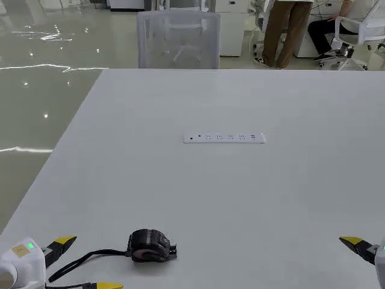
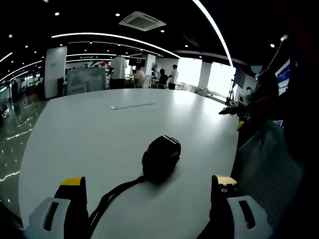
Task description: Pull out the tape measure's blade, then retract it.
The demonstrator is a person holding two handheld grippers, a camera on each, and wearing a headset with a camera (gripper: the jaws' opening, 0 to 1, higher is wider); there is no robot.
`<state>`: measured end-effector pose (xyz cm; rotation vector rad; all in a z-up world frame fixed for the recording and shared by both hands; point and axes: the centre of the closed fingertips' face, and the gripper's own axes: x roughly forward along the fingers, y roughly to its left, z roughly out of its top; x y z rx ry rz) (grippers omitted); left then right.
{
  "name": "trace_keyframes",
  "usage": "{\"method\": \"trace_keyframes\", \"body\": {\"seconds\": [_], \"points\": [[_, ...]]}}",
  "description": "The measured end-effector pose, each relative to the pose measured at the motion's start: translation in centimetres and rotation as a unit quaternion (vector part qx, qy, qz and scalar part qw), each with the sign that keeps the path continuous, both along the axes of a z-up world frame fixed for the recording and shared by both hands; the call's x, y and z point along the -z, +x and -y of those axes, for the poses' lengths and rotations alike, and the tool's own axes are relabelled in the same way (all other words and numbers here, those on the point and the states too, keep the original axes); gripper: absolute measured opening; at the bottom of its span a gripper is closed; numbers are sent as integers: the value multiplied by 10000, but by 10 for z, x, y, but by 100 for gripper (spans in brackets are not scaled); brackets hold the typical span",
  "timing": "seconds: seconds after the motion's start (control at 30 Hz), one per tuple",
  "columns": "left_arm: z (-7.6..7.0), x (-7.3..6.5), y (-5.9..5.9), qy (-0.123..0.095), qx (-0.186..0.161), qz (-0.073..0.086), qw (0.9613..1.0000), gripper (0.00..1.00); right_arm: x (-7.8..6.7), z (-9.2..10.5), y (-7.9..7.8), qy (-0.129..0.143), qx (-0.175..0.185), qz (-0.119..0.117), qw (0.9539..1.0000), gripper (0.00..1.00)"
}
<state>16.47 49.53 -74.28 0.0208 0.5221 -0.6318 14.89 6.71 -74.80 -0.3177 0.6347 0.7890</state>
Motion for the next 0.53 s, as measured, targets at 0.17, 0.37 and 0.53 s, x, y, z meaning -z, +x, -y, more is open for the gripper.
{"method": "trace_keyframes", "body": {"seconds": [0.17,0.37,0.53], "points": [[-7,2,-2,42,5,-274,9996,100,-2,0,-1,59,5,18,10000,100],[-12,-1,0,29,-136,-177,9997,100,-1,6,-1,71,142,-37,9999,100],[-10,1,-2,31,-84,-176,9998,100,-1,10,-3,47,199,-14,9998,100]]}}
